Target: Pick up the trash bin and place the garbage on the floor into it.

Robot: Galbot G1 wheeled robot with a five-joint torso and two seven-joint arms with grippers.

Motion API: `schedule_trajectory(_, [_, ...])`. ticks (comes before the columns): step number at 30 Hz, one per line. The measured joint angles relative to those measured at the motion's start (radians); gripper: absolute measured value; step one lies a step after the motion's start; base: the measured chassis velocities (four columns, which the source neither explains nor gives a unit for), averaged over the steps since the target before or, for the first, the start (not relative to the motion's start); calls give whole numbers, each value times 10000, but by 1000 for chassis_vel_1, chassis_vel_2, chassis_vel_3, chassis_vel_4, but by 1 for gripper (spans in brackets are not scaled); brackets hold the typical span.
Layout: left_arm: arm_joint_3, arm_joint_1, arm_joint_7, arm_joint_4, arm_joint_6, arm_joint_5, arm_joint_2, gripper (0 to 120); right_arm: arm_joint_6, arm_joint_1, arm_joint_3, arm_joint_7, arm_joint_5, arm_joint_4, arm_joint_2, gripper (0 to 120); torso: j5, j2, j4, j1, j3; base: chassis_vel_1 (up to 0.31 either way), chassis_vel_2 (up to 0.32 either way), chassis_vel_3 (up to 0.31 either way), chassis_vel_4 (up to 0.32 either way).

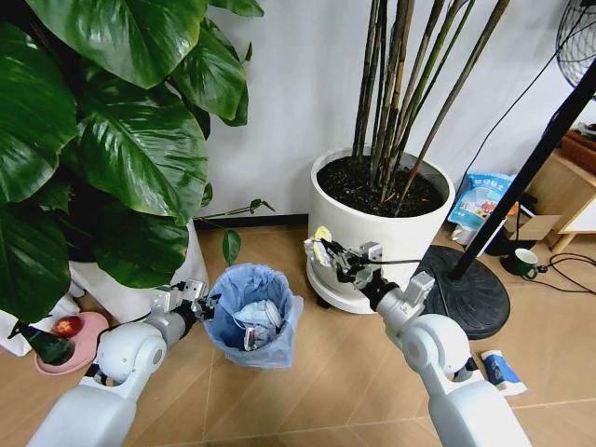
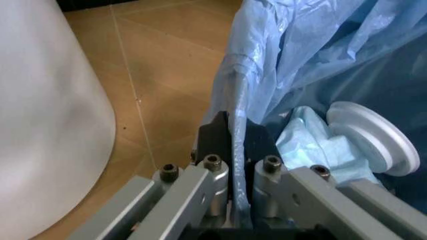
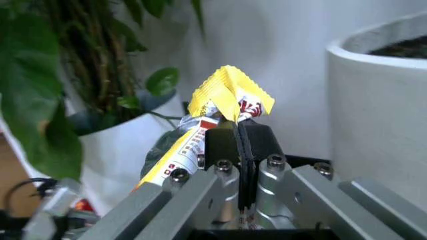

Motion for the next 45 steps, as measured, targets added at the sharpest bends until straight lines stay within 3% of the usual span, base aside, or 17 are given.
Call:
schedule_trajectory(14, [106,-670,-88,188,-50,-59,75,0,-499,497,-1525,141,474,457,-555,0,1,0,0,0,0,0,0,0,0])
schedule_trajectory(24, [102,-639,-178,6,-22,-62,102,0,-439,819,-2373,247,39,-282,-666,1,0,0,2,0,0,0,0,0,0])
schedule_trajectory(45, [-59,-499,-209,-127,-15,-33,88,0,-437,1049,-2793,485,-244,-411,-585,79,0,0,1,0,0,0,0,0,0])
